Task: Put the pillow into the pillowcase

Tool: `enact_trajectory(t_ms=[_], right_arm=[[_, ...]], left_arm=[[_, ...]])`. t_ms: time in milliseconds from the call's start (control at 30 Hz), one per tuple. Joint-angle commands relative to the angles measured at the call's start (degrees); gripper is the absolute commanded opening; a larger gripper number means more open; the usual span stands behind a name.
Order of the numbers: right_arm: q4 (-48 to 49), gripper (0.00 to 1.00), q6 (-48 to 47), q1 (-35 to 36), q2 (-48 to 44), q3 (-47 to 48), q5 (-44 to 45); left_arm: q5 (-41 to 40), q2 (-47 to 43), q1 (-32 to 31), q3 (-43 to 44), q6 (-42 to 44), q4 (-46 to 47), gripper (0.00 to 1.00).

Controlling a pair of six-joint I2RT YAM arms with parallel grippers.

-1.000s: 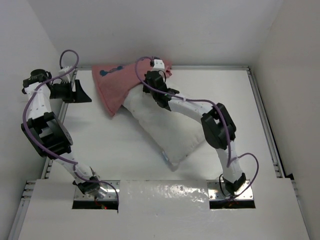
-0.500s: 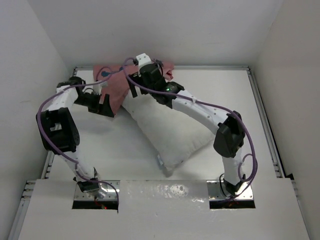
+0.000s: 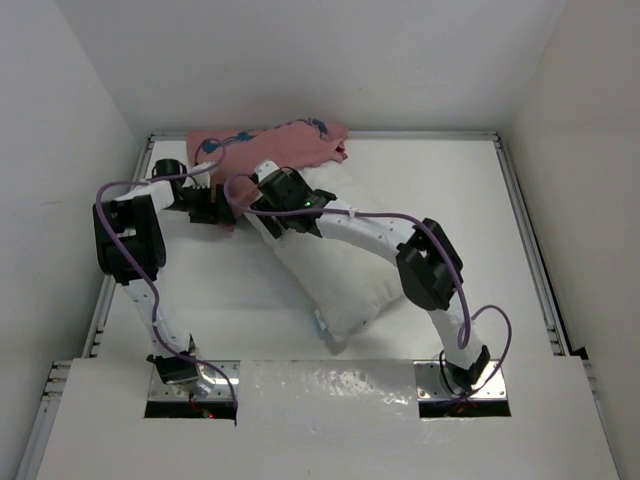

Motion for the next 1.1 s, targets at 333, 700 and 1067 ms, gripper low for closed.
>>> enact_trajectory(t_ms=[333,700,1067], right_arm=[[12.80,0.00,6.58,-0.89,2.90,8.11,0.09],[32.55,0.00,19.78,-1.68,10.42,20.99,22.40],[37.72,0.21,17.17,-2.82,5.88,5.86,-1.18]], left_arm=[[18.19,-4.05,-1.16,1.59,-3.99,8.45,0.00],[33.24,-10.40,-3.96,10.55,52.11,-44.23,0.00],[24.40,-10.15,-3.45,12.93,45.71,-44.23,0.41]])
